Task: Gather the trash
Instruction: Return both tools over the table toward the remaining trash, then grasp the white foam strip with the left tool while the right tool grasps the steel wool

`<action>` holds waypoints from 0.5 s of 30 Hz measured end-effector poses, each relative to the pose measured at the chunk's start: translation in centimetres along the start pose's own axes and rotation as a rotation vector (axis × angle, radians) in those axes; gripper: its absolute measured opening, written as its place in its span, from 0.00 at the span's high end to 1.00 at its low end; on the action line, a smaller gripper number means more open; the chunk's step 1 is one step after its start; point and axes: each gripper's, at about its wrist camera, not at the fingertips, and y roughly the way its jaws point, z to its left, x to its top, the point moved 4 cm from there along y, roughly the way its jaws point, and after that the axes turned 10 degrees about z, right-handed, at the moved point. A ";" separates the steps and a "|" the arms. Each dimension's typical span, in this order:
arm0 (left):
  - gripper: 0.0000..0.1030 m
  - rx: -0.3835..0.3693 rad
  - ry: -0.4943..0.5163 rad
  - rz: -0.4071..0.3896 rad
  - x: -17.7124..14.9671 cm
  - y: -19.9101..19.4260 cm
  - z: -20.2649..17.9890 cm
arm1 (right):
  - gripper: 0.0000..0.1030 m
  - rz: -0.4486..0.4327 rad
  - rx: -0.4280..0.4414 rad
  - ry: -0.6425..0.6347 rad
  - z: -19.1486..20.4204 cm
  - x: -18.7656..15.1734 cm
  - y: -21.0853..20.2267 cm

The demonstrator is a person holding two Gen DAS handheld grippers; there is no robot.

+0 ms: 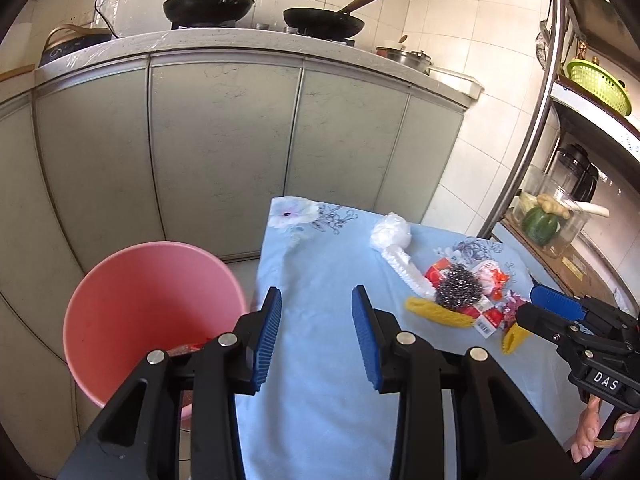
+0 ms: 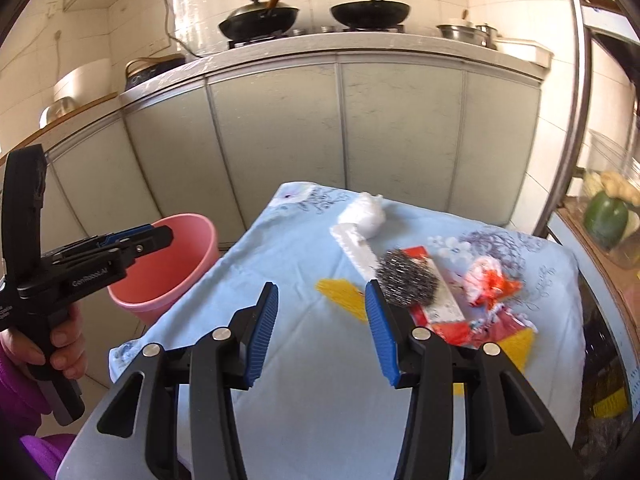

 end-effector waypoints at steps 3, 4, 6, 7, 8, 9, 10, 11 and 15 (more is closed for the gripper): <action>0.65 -0.017 0.003 0.010 0.0 -0.1 -0.7 | 0.55 0.000 -0.014 0.035 -1.2 -0.3 -0.5; 0.65 -0.024 0.003 0.009 0.0 -0.1 -0.9 | 0.55 0.001 -0.017 0.047 -1.6 -0.4 -0.8; 0.65 -0.037 0.001 0.006 0.0 -0.2 -1.2 | 0.55 -0.005 -0.028 0.062 -2.1 -0.6 -1.2; 0.65 -0.044 0.000 0.007 0.0 -0.2 -1.4 | 0.55 -0.007 -0.032 0.066 -2.3 -0.7 -1.5; 0.65 -0.051 0.001 0.010 0.0 -0.2 -1.7 | 0.55 -0.008 -0.033 0.068 -2.5 -0.8 -1.6; 0.65 -0.057 0.002 0.015 -0.1 -0.1 -1.9 | 0.55 -0.011 -0.037 0.070 -2.6 -0.9 -1.8; 0.65 -0.062 0.009 0.024 -0.1 0.0 -2.3 | 0.55 -0.012 -0.039 0.070 -2.7 -1.0 -1.9; 0.65 -0.062 0.015 0.031 -0.2 0.2 -2.5 | 0.55 -0.012 -0.042 0.070 -2.8 -1.2 -2.0; 0.65 -0.066 0.036 0.059 -0.2 1.3 -3.4 | 0.55 -0.003 -0.048 0.072 -3.4 -1.6 -1.7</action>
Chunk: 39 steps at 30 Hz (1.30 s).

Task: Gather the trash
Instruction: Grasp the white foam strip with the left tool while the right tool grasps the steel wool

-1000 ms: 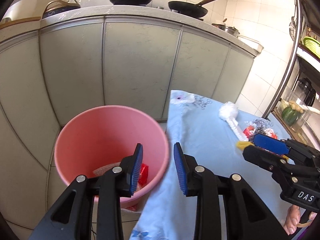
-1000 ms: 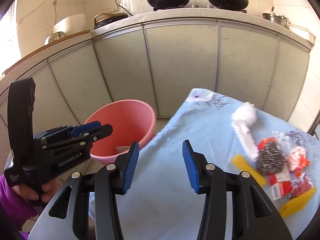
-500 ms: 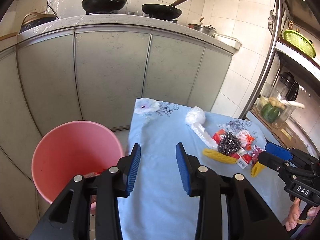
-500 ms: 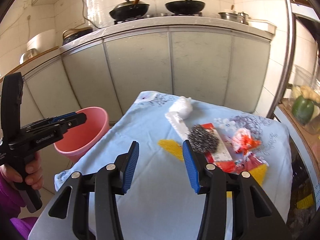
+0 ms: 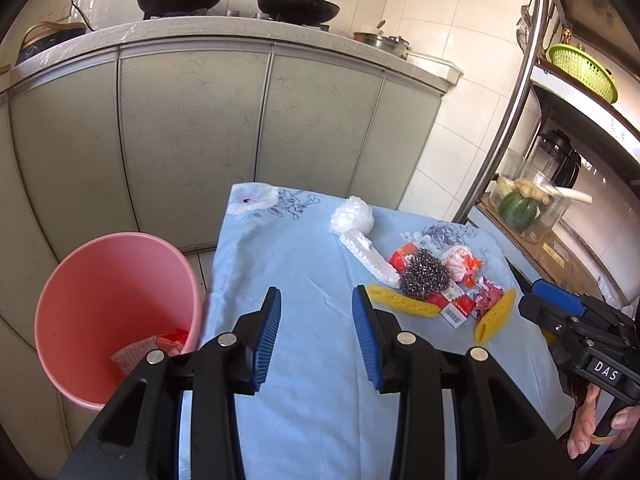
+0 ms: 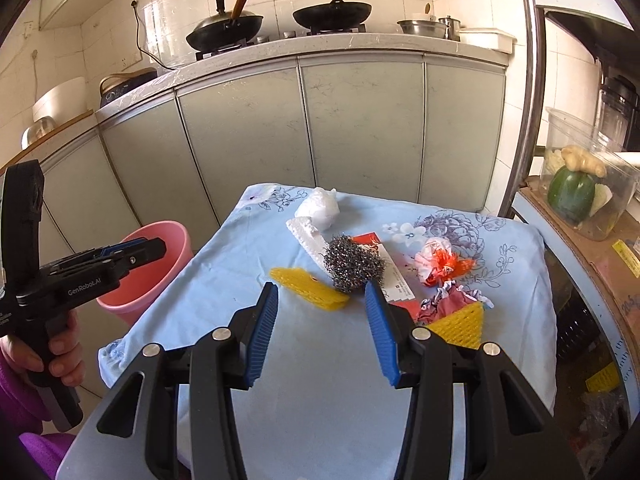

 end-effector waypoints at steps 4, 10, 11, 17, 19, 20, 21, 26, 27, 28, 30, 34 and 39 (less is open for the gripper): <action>0.65 -0.004 0.021 0.027 0.5 1.5 -0.9 | 0.55 0.023 0.012 0.009 -0.7 0.6 1.6; 0.65 -0.013 0.024 0.067 2.1 4.0 -1.8 | 0.55 0.036 0.030 -0.005 -1.2 2.4 3.8; 0.65 -0.018 0.020 0.074 2.5 4.5 -1.9 | 0.55 0.042 0.035 -0.004 -1.4 2.7 4.4; 0.65 -0.081 -0.031 0.133 4.8 8.7 -2.5 | 0.55 0.060 0.044 -0.006 -2.0 3.7 6.4; 0.65 -0.091 -0.046 0.151 5.5 10.3 -2.6 | 0.55 0.064 0.043 -0.005 -2.2 3.8 6.9; 0.65 -0.097 -0.053 0.160 5.8 11.1 -2.7 | 0.55 0.065 0.044 -0.005 -2.2 3.8 7.1; 0.65 -0.100 -0.065 0.168 6.1 11.9 -2.8 | 0.55 0.069 0.047 -0.005 -2.3 3.9 7.4; 0.64 -0.130 -0.162 0.250 6.7 16.2 -2.1 | 0.55 0.071 0.044 -0.007 -2.6 4.0 8.3; 0.64 -0.143 -0.184 0.263 6.7 16.7 -1.9 | 0.55 0.069 0.046 -0.006 -2.6 4.1 8.4; 0.64 -0.158 -0.213 0.278 6.8 17.3 -1.8 | 0.55 0.068 0.046 -0.006 -2.7 4.1 8.5; 0.60 -0.176 -0.244 0.292 7.1 18.1 -1.9 | 0.55 0.067 0.044 -0.007 -2.7 4.1 8.6; 0.58 -0.169 -0.275 0.304 7.5 19.3 -2.1 | 0.55 0.069 0.040 -0.014 -2.6 4.2 9.0; 0.58 -0.170 -0.325 0.331 7.9 20.7 -2.0 | 0.55 0.084 0.045 -0.023 -2.5 4.3 9.6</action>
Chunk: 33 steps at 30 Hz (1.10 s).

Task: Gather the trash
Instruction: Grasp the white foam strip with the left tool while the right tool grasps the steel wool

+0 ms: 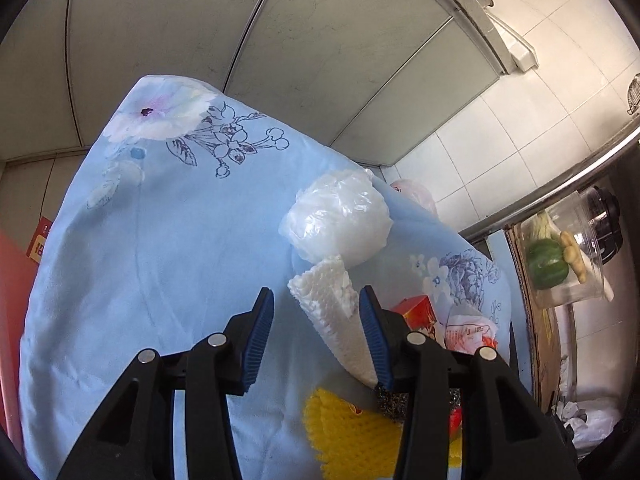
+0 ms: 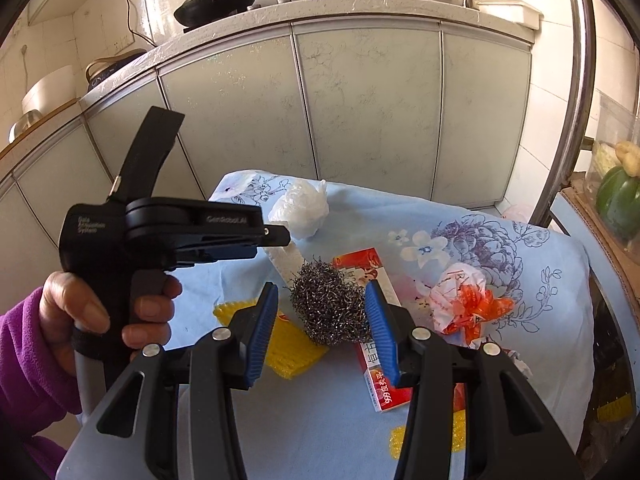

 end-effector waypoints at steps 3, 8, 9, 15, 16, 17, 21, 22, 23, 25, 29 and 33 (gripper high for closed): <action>0.58 -0.014 -0.029 0.007 0.3 0.5 0.1 | 0.55 0.004 -0.001 -0.007 0.1 0.0 0.3; 0.72 -0.041 -0.011 0.005 0.3 0.5 -0.3 | 0.55 0.012 -0.005 -0.009 -0.1 0.2 0.8; 0.73 -0.045 -0.006 0.001 0.3 0.4 -0.4 | 0.55 0.014 -0.005 -0.007 -0.1 0.2 1.0; 0.76 -0.082 0.005 -0.020 -0.2 -1.5 -0.6 | 0.55 0.039 0.001 -0.003 -0.5 0.0 1.6; 0.76 -0.087 0.007 -0.026 -0.3 -1.9 -0.7 | 0.55 0.045 0.002 -0.003 -0.6 0.0 1.8; 0.76 -0.093 0.009 -0.034 -0.5 -2.4 -0.7 | 0.55 0.052 0.003 -0.004 -0.6 0.1 2.0; 0.76 -0.111 0.028 -0.057 -1.1 -4.2 -0.8 | 0.55 0.067 0.001 -0.017 -0.3 0.4 2.7; 0.76 -0.116 0.033 -0.061 -1.2 -4.6 -0.7 | 0.55 0.069 -0.003 -0.023 -0.2 0.4 2.9; 0.76 -0.119 0.036 -0.066 -1.3 -5.0 -0.6 | 0.55 0.074 -0.009 -0.030 -0.1 0.5 3.1; 0.76 -0.118 0.041 -0.082 -1.6 -5.9 -0.4 | 0.54 0.085 -0.023 -0.044 0.0 0.5 3.7; 0.76 -0.113 0.053 -0.113 -2.0 -7.5 0.1 | 0.51 0.089 -0.057 -0.058 0.0 0.5 4.5; 0.76 -0.096 0.070 -0.139 -2.4 -8.7 0.6 | 0.51 0.080 -0.063 -0.059 0.0 0.4 4.4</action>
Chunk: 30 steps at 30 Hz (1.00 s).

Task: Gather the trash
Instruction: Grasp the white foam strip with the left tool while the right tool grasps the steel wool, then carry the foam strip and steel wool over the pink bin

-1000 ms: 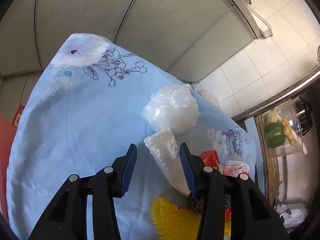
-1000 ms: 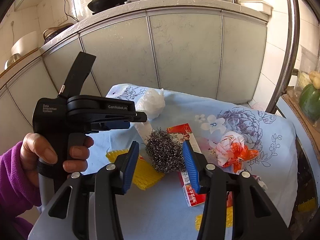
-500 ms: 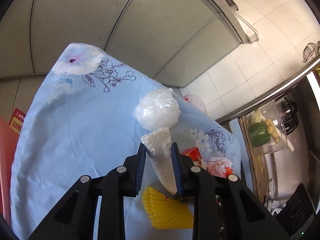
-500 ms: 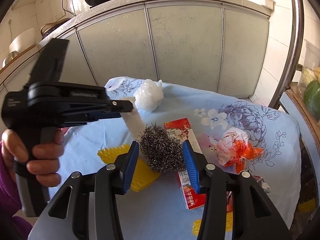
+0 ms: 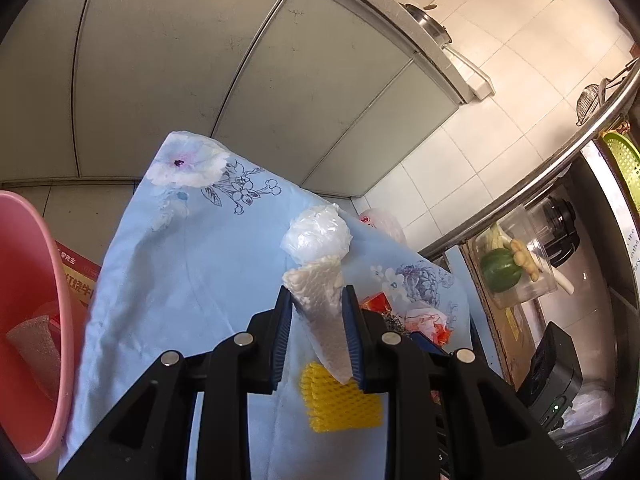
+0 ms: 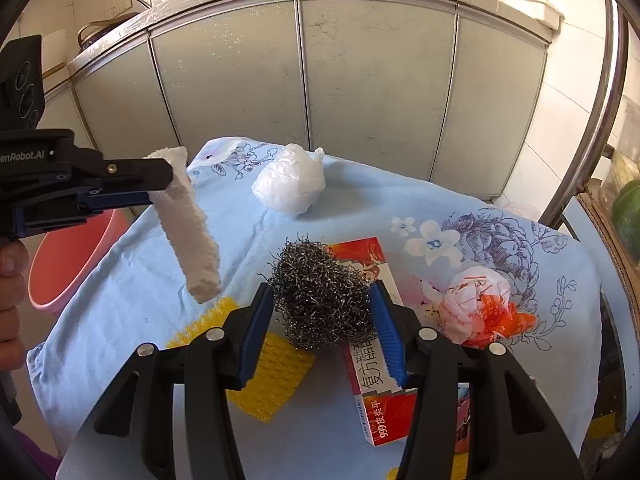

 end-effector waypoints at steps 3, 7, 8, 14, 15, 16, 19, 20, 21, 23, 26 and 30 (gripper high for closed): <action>0.76 0.002 0.010 -0.012 -0.3 -0.9 0.3 | 0.66 -0.005 -0.019 0.002 -0.1 -0.1 -0.2; 0.76 0.016 0.035 -0.039 -0.8 -2.2 0.3 | 0.83 -0.013 -0.025 0.015 -0.3 -0.3 -0.9; 0.76 0.021 0.041 -0.047 -0.9 -2.5 0.3 | 0.85 -0.014 -0.027 0.016 -0.3 -0.3 -1.0; 0.76 0.041 0.060 -0.082 -1.6 -4.4 0.6 | 0.98 -0.030 -0.022 0.014 0.2 -0.5 -2.1; 0.76 0.046 0.065 -0.091 -1.7 -4.7 0.7 | 0.98 -0.035 -0.018 0.010 0.4 -0.4 -2.4; 0.76 0.052 0.070 -0.101 -1.8 -5.2 0.8 | 0.98 -0.044 -0.018 0.004 0.8 -0.4 -2.8; 0.76 0.057 0.075 -0.122 -2.1 -6.2 1.1 | 0.99 -0.070 -0.025 -0.020 1.6 -0.2 -3.7; 0.76 0.057 0.075 -0.128 -2.2 -6.6 1.2 | 0.99 -0.076 -0.026 -0.024 1.7 -0.2 -4.0; 0.76 0.059 0.076 -0.135 -2.3 -7.0 1.4 | 0.99 -0.084 -0.024 -0.024 1.9 -0.1 -4.3; 0.76 0.062 0.079 -0.147 -2.5 -7.7 1.8 | 1.00 -0.097 -0.019 -0.025 2.2 0.1 -5.1; 0.76 0.065 0.077 -0.162 -2.8 -8.6 2.2 | 1.00 -0.117 -0.009 -0.021 2.5 0.2 -6.4; 0.76 0.069 0.071 -0.172 -3.3 -9.5 3.1 | 1.00 -0.135 0.006 0.019 1.7 0.1 -7.6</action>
